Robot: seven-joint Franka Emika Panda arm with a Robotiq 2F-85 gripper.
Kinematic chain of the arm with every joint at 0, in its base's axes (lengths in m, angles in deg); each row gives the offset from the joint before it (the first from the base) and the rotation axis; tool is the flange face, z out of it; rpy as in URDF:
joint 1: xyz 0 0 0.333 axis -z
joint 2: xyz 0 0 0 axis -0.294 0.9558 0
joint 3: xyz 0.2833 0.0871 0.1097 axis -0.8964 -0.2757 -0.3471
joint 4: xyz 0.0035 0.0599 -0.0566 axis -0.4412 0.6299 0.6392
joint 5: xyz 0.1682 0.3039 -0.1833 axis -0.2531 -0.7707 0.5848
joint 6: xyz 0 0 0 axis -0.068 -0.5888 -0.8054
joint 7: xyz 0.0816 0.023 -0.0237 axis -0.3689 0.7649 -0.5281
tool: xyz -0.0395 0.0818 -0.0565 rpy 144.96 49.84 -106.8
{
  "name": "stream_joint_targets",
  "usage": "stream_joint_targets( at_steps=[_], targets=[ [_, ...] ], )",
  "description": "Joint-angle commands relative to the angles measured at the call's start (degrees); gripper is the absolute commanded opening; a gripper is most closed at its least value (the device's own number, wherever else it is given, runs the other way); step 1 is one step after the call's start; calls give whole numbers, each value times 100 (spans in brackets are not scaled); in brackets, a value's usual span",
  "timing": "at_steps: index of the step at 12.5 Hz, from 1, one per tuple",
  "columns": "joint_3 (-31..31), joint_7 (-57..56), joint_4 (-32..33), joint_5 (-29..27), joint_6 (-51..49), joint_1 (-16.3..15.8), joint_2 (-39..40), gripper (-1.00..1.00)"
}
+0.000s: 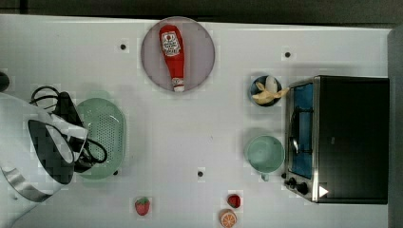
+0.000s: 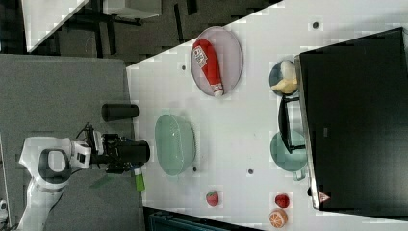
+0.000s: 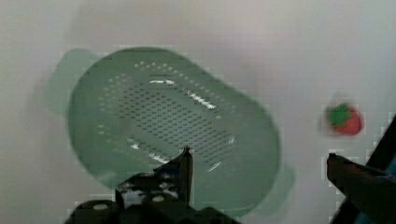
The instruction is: Drag strainer left to right.
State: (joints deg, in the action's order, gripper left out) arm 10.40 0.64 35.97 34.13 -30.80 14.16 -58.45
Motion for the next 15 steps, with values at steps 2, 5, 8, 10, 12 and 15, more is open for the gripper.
stream_joint_targets(
  at_steps=[2,5,8,10,12,15],
  targets=[
    [79,1748,203,46,1084,8,659,100],
    [102,2522,310,140,1962,-16,1343,100],
    [148,2708,444,426,2854,-24,1837,100],
    [254,2711,622,698,3178,-24,2008,100],
    [404,2709,827,921,3316,-25,2044,100],
    [564,2709,1008,953,3627,-24,2053,100]
  ],
)
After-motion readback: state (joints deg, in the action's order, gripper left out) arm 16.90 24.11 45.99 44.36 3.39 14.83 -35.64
